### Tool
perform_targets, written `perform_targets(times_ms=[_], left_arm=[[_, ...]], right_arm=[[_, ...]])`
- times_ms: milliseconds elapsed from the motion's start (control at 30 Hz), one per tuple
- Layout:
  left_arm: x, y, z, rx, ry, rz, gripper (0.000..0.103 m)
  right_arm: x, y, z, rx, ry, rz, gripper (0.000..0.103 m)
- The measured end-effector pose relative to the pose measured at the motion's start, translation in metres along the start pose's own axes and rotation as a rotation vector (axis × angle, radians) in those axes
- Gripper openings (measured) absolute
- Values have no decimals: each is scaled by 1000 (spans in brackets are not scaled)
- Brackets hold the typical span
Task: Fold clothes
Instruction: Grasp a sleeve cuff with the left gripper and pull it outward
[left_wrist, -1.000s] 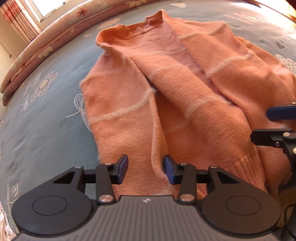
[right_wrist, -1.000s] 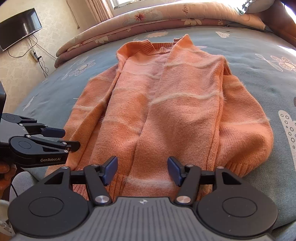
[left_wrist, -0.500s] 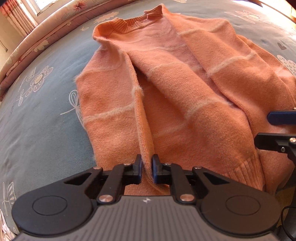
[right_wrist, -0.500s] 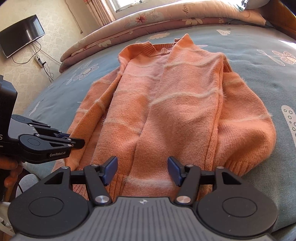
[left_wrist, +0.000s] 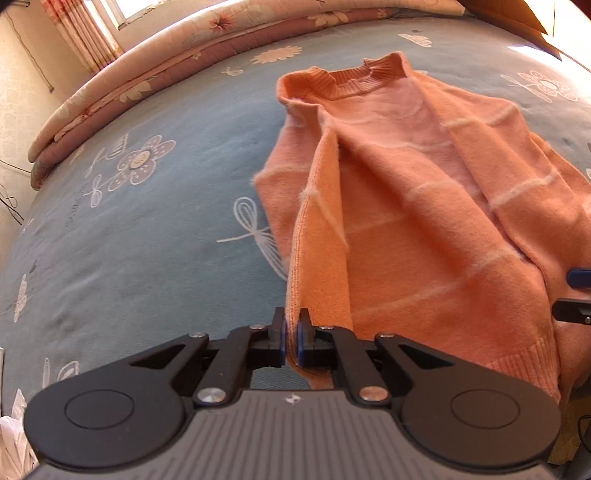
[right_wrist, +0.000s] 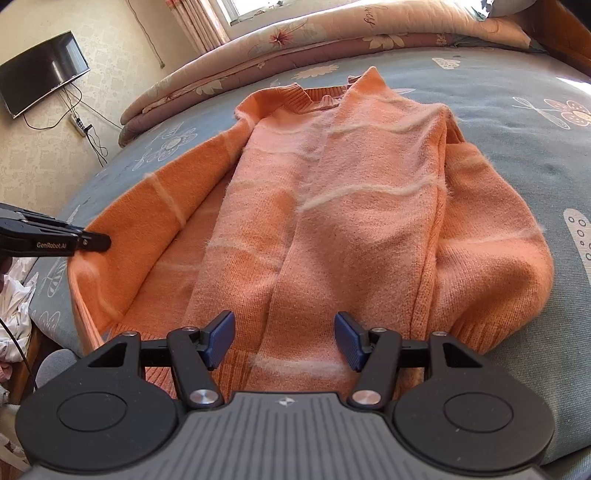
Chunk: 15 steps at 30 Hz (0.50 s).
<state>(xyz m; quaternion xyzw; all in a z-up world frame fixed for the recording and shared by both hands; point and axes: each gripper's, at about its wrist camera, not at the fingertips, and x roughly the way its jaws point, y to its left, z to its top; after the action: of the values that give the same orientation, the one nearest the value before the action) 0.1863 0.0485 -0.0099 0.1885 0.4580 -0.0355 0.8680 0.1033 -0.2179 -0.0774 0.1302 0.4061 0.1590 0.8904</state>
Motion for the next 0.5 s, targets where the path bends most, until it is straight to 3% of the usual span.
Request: perform_targets(times_ms=[267,500], left_arm=[[18,73,21,-47,-43,189,4],[52,133,31,-157,-23,231,3]], right_arm=[[-5,6,4,-10,-14,-43,64],[-15,10,12,-19,-50,-109,64]])
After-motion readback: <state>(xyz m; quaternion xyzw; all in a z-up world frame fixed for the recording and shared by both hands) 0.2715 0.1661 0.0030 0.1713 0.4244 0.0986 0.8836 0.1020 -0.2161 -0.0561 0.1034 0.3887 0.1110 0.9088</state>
